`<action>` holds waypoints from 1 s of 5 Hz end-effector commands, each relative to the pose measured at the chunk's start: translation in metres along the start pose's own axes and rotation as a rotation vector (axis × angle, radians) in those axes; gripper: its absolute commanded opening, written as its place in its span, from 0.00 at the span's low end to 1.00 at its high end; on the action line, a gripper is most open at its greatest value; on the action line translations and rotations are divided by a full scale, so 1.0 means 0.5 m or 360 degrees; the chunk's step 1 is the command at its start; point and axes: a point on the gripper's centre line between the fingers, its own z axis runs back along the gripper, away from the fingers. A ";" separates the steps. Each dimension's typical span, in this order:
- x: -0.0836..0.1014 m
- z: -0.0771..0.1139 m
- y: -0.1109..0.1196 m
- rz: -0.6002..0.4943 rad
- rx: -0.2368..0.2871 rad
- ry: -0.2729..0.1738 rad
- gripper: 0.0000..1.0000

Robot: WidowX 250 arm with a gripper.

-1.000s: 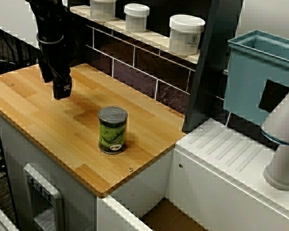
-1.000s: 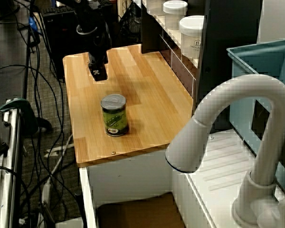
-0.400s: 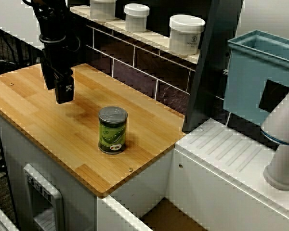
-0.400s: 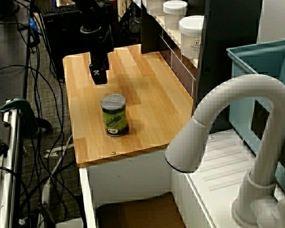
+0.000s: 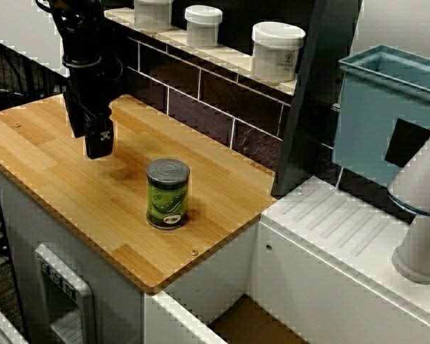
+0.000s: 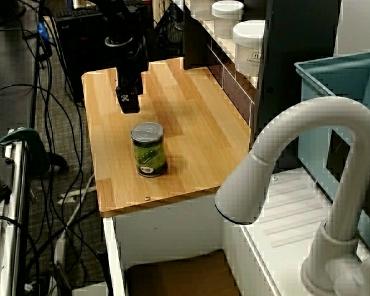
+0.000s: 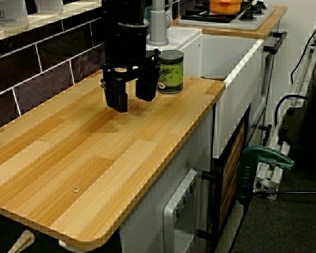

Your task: Push into sink

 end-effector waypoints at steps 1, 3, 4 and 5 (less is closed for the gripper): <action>0.019 0.028 -0.025 -0.0038 0.0063 -0.0090 1.00; 0.036 0.020 -0.050 -0.0065 0.0066 -0.0085 1.00; 0.044 0.019 -0.066 -0.0080 0.0060 -0.0086 1.00; 0.050 0.018 -0.080 -0.0093 0.0063 -0.0095 1.00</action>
